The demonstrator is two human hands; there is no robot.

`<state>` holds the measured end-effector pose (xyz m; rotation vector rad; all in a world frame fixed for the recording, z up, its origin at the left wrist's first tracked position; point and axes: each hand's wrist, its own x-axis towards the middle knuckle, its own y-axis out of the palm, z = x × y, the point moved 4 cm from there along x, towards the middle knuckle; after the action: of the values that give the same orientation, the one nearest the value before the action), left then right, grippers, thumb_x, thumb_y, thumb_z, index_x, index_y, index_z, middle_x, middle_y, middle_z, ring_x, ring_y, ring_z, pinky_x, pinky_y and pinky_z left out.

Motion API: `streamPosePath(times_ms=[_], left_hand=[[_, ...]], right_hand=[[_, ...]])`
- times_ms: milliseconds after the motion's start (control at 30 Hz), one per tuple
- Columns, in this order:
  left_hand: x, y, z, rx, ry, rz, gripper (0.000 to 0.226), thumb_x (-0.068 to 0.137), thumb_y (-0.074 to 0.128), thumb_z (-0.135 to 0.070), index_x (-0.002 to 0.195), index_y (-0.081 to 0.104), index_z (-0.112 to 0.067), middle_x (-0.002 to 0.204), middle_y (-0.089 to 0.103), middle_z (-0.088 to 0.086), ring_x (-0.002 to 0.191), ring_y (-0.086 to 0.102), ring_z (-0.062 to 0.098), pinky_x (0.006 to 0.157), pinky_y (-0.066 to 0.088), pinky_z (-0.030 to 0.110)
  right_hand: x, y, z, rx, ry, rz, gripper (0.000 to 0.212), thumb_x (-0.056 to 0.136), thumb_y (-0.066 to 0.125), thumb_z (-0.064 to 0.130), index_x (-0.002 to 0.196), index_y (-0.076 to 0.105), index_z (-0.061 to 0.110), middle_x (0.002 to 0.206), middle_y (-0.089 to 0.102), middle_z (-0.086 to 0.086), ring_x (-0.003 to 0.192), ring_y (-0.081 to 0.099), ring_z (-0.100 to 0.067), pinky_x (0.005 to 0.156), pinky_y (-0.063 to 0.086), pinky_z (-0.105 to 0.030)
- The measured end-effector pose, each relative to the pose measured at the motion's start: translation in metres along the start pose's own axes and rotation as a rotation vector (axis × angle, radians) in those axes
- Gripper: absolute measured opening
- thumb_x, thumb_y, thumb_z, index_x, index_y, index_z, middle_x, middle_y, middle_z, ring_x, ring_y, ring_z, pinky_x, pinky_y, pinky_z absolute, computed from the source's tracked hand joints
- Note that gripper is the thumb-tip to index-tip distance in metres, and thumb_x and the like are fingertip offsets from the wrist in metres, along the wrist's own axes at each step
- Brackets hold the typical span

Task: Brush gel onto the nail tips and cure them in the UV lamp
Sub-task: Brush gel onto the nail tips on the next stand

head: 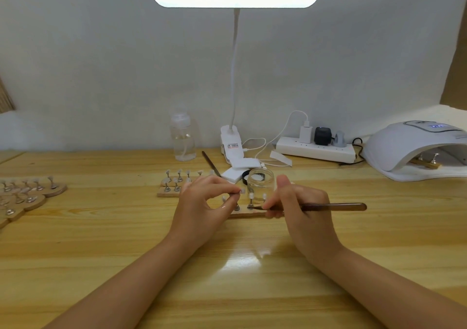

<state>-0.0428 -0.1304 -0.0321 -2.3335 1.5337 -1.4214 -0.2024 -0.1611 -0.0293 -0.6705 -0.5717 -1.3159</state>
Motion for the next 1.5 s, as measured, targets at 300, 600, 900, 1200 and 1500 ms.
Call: streamPosePath(times_ms=[300, 600, 900, 1200, 1500], left_hand=[[0.0, 0.0, -0.001, -0.026, -0.02, 0.004, 0.022, 0.074, 0.073, -0.012, 0.085, 0.068, -0.031, 0.083, 0.064, -0.02, 0.088, 0.06, 0.006, 0.09, 0.04, 0.058], [0.0, 0.0, 0.001, -0.018, -0.002, -0.004, 0.017, 0.074, 0.073, -0.011, 0.085, 0.071, -0.024, 0.082, 0.065, -0.019, 0.083, 0.06, 0.006, 0.085, 0.042, 0.056], [0.001, -0.001, 0.0, -0.014, -0.005, -0.011, 0.014, 0.072, 0.075, -0.011, 0.079, 0.072, -0.022, 0.083, 0.065, -0.013, 0.086, 0.061, 0.011, 0.084, 0.043, 0.054], [0.002, 0.0, 0.002, -0.04, -0.038, -0.023, 0.009, 0.069, 0.077, -0.009, 0.071, 0.069, -0.013, 0.079, 0.066, -0.009, 0.083, 0.062, 0.017, 0.085, 0.043, 0.052], [0.002, 0.0, 0.0, -0.028, -0.023, -0.029, 0.009, 0.067, 0.078, -0.009, 0.07, 0.07, -0.014, 0.076, 0.065, -0.01, 0.081, 0.062, 0.015, 0.085, 0.042, 0.055]], right_hand=[[-0.001, 0.0, 0.003, -0.006, -0.011, -0.005, 0.033, 0.091, 0.05, 0.034, 0.063, 0.066, 0.025, 0.052, 0.063, 0.01, 0.053, 0.062, -0.002, 0.055, 0.048, -0.013], [0.0, 0.0, 0.005, -0.06, -0.037, -0.013, 0.029, 0.09, 0.051, 0.038, 0.066, 0.065, 0.029, 0.058, 0.065, 0.012, 0.061, 0.064, -0.003, 0.062, 0.05, -0.016], [0.0, -0.007, 0.001, 0.027, 0.056, -0.052, 0.037, 0.092, 0.045, 0.031, 0.065, 0.067, 0.019, 0.056, 0.065, 0.003, 0.056, 0.063, -0.005, 0.059, 0.049, -0.015], [-0.001, -0.001, 0.004, -0.048, -0.011, -0.007, 0.034, 0.091, 0.04, 0.037, 0.075, 0.067, 0.022, 0.068, 0.068, 0.006, 0.066, 0.064, -0.003, 0.063, 0.05, -0.016], [-0.003, 0.0, 0.002, -0.06, -0.064, 0.024, 0.043, 0.09, 0.039, 0.033, 0.072, 0.07, 0.01, 0.065, 0.067, 0.003, 0.063, 0.064, -0.004, 0.061, 0.051, -0.017]])
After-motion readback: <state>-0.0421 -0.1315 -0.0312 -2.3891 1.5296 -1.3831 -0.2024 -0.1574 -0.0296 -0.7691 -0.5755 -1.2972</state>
